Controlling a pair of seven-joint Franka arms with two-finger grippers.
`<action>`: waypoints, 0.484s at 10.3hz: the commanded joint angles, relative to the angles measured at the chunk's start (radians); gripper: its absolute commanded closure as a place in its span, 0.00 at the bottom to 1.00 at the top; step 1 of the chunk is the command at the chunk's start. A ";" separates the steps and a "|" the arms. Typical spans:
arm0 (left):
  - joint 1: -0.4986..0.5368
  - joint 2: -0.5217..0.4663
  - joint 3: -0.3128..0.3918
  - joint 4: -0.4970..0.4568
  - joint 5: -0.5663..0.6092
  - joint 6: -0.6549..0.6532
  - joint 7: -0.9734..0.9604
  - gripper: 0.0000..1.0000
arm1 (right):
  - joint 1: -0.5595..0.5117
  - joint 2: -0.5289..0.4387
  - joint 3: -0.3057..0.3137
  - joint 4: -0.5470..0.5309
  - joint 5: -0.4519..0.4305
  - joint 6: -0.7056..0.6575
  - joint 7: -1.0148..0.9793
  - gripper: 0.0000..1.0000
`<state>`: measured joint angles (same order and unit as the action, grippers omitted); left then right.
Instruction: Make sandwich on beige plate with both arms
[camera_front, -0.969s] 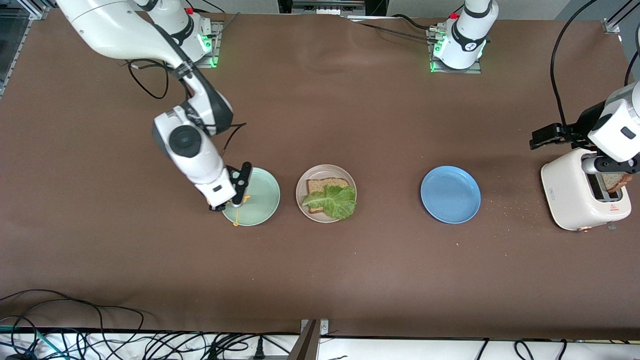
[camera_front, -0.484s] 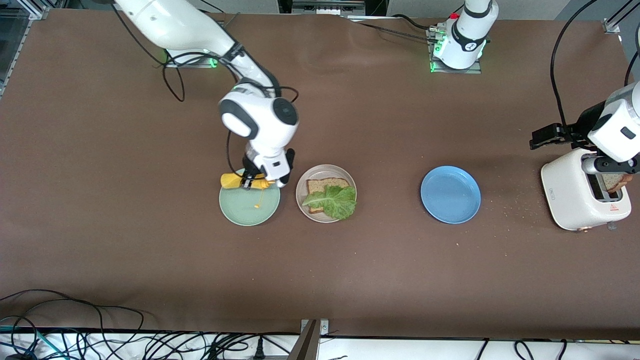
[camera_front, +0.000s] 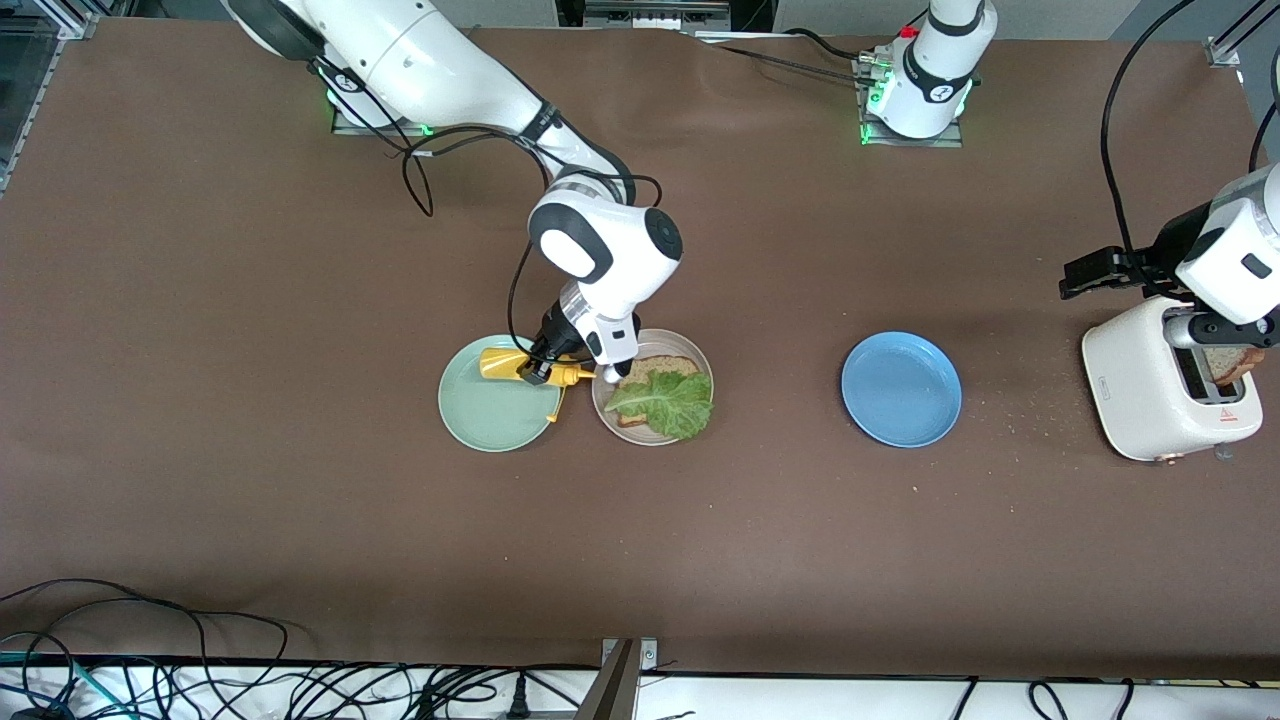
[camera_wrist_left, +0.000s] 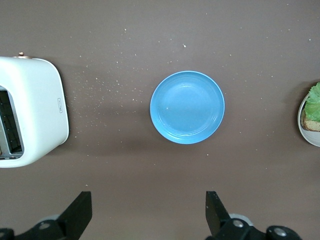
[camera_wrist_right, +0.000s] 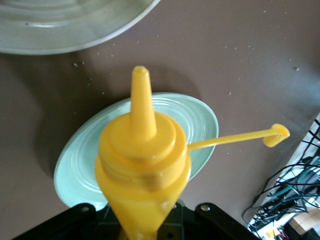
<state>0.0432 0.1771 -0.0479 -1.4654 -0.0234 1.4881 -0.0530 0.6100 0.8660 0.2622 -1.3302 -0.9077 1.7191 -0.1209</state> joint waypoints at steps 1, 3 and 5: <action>-0.005 0.005 0.000 0.022 0.025 -0.017 0.005 0.00 | 0.143 0.056 -0.121 0.074 -0.020 -0.045 0.003 1.00; -0.005 0.004 0.000 0.022 0.025 -0.017 0.005 0.00 | 0.191 0.062 -0.164 0.074 -0.020 -0.044 0.035 1.00; -0.005 0.005 0.000 0.022 0.025 -0.017 0.005 0.00 | 0.191 0.062 -0.164 0.074 -0.020 -0.042 0.050 1.00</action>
<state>0.0431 0.1771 -0.0480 -1.4653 -0.0234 1.4881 -0.0530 0.7908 0.9115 0.1112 -1.2969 -0.9078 1.7059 -0.0777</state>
